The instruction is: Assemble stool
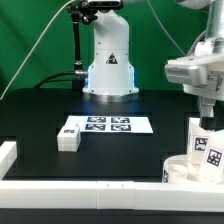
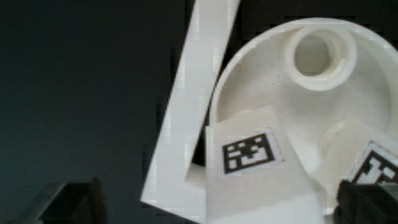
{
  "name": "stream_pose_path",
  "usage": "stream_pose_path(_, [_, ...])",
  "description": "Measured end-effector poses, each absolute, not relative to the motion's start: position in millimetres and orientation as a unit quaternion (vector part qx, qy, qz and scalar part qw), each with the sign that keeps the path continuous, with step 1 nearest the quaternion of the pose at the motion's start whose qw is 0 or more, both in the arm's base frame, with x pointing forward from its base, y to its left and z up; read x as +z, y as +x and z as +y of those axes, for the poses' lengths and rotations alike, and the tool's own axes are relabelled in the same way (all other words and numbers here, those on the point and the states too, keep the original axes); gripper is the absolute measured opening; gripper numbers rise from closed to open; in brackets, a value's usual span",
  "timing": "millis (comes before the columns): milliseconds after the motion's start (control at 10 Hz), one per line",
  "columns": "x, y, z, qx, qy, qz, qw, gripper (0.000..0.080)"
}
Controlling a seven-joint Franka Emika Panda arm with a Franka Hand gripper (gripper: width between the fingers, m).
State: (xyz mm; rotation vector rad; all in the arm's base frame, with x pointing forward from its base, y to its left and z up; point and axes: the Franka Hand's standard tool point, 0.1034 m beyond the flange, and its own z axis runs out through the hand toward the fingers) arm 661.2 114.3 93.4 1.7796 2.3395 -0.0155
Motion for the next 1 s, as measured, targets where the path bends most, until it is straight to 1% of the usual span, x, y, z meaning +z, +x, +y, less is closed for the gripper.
stream_pose_path(300, [82.1, 656.2, 120.3, -0.011, 0.596, 0.797, 0.098, 0.0649])
stream_pose_path(600, [79.7, 655.3, 116.2, -0.014, 0.598, 0.796, 0.096, 0.0649])
stream_pose_path(800, [79.6, 655.6, 114.0, -0.014, 0.599, 0.795, 0.096, 0.0392])
stream_pose_path(900, [79.8, 655.3, 113.4, -0.015, 0.599, 0.795, 0.096, 0.0392])
stream_pose_path(1000, [79.7, 655.3, 112.8, -0.015, 0.600, 0.794, 0.096, 0.0347])
